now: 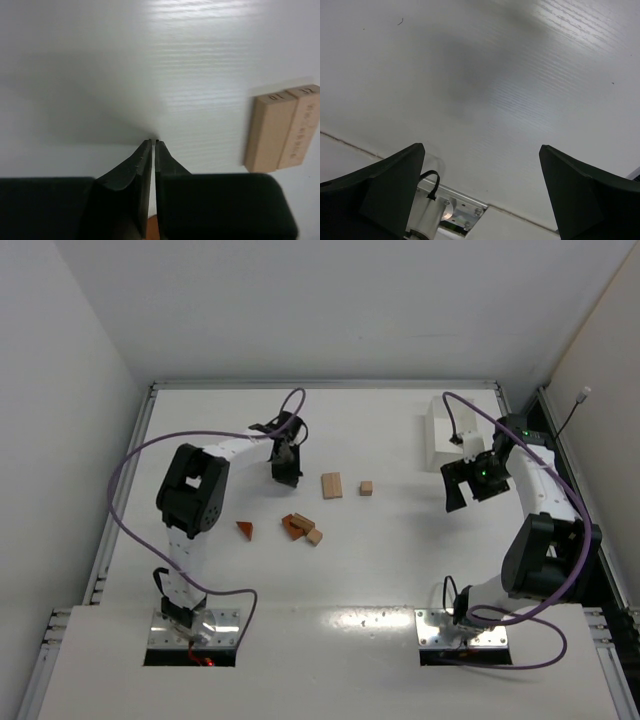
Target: Build the wood block tower
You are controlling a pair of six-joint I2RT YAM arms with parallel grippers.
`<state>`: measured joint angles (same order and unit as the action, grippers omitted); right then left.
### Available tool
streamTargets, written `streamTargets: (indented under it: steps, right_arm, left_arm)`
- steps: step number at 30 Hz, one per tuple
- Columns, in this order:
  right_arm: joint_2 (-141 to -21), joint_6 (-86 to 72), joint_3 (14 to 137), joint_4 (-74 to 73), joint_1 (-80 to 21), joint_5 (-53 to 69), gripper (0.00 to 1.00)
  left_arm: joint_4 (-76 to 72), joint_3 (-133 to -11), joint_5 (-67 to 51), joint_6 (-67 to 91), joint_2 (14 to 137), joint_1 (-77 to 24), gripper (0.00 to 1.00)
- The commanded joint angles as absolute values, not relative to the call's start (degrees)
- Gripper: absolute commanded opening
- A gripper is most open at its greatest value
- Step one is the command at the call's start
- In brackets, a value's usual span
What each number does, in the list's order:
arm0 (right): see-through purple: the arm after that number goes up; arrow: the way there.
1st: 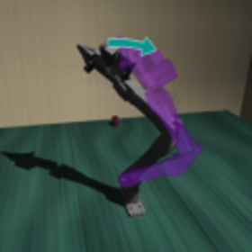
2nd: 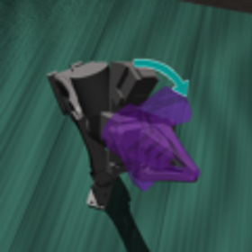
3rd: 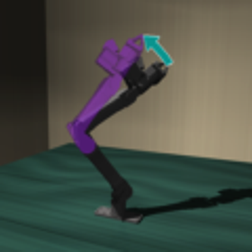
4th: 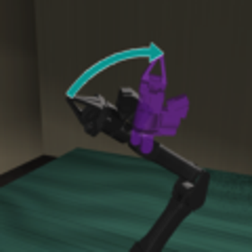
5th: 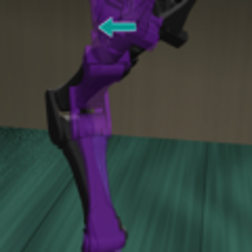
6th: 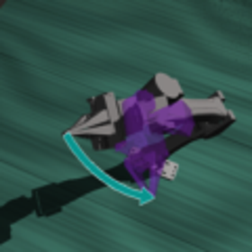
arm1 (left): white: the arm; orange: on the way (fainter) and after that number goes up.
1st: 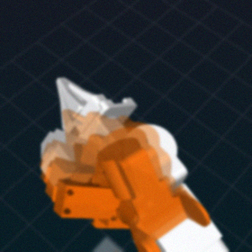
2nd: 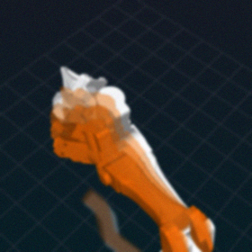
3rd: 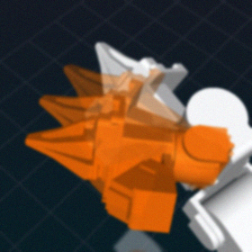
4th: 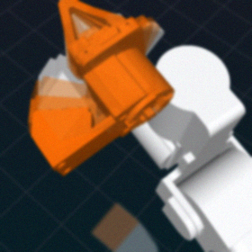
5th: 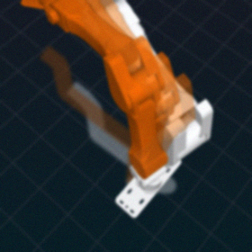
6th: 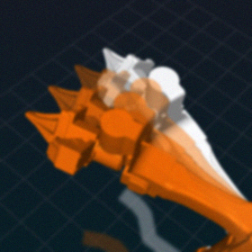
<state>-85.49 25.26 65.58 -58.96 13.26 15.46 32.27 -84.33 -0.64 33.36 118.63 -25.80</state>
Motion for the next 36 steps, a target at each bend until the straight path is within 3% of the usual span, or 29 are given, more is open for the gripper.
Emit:
streamTargets:
  steps: [1, 4, 6, 9, 11, 13, 19, 25, 36]
  right_arm:
    - [-84.55, 25.22, 68.46, -58.18, 12.83, 19.33, 0.97]
    - [-85.86, 26.45, 70.30, -58.89, 12.22, 21.79, 0.99]
    - [-87.62, 27.86, 71.45, -58.89, 11.69, 23.72, 0.99]
    - [-89.72, 27.86, 73.82, -57.49, 8.89, 26.27, 0.99]
    - [-92.09, 27.86, 77.15, -56.78, 5.82, 27.06, 0.99]
    - [-94.37, 28.91, 79.69, -56.78, 3.19, 27.07, 0.99]
    - [-100.72, 36.03, 87.18, -55.39, -10.77, 22.25, 0.99]
    - [-102.03, 39.11, 84.38, -46.87, -21.26, 14.86, 0.91]
    - [-111.96, 48.95, 86.57, -45.78, -22.94, 15.38, 0.88]
  left_arm:
    - [34.18, -83.85, 1.33, 28.58, 113.83, -22.68, 0.05]
    - [34.72, -83.85, -1.56, 22.78, 111.10, -20.22, 0.10]
    - [34.72, -83.32, -4.99, 18.22, 108.12, -17.32, 0.18]
    - [36.12, -82.79, -11.15, 13.90, 104.34, -13.90, 0.65]
    - [40.66, -84.71, -12.74, 8.99, 103.02, -12.75, 0.91]
    - [43.14, -85.78, -12.74, 6.96, 101.79, -11.95, 1.00]
    - [45.44, -86.84, -7.21, 5.10, 96.42, -10.72, 1.00]
    - [43.15, -82.18, -5.89, 7.65, 93.60, -8.09, 1.00]
    - [43.15, -84.11, -6.77, 6.33, 94.74, -5.01, 1.00]
